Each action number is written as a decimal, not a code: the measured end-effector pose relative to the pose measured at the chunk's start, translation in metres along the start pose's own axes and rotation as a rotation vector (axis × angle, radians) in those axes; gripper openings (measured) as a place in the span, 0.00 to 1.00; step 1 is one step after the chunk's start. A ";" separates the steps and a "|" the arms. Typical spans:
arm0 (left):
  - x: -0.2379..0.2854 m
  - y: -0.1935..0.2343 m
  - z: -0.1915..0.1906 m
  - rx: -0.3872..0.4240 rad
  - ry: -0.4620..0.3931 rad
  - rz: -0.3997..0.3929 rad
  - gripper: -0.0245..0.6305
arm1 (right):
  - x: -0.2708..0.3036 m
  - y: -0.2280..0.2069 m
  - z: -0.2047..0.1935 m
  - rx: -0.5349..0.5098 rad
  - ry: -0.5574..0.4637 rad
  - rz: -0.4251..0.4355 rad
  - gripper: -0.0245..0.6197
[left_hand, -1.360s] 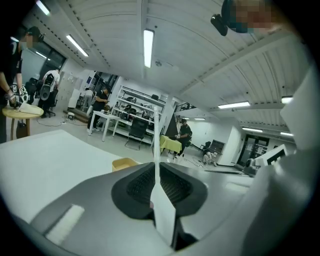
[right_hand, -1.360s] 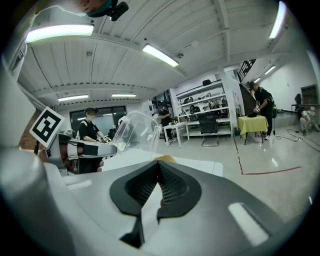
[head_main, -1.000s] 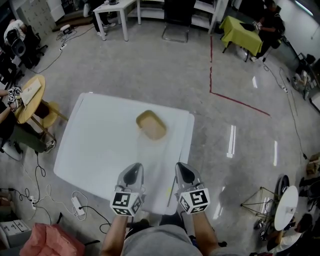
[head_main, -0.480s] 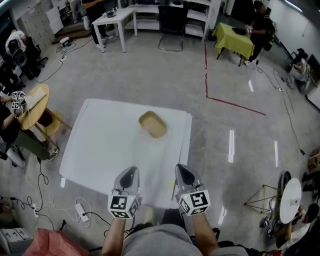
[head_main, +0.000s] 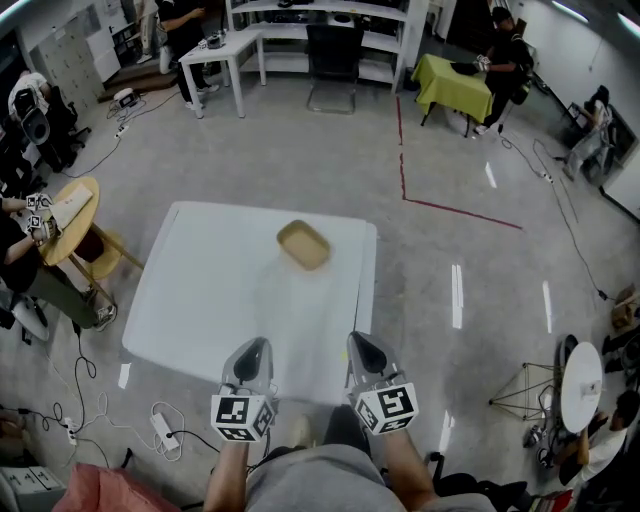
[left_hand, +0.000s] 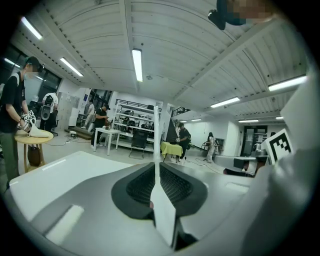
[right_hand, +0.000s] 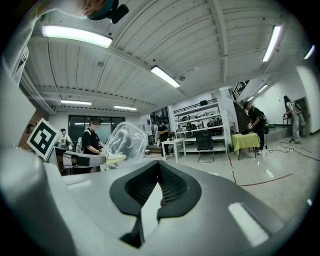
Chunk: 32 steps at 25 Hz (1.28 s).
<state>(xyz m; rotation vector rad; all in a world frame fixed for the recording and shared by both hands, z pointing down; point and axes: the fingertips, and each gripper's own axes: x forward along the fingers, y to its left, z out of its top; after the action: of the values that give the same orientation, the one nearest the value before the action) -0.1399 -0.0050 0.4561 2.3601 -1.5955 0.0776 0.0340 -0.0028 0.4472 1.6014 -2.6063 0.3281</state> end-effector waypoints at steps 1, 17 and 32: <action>-0.004 -0.001 0.000 0.005 -0.002 -0.001 0.10 | -0.003 0.003 0.000 -0.002 -0.005 -0.001 0.05; -0.045 0.006 -0.005 0.010 -0.007 0.019 0.10 | -0.030 0.036 -0.004 -0.015 -0.015 0.001 0.05; -0.043 -0.002 -0.005 0.015 -0.010 0.021 0.10 | -0.031 0.030 -0.005 -0.014 -0.002 0.009 0.04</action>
<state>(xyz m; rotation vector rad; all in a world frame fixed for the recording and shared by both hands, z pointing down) -0.1539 0.0354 0.4515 2.3595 -1.6298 0.0828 0.0210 0.0386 0.4425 1.5868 -2.6123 0.3083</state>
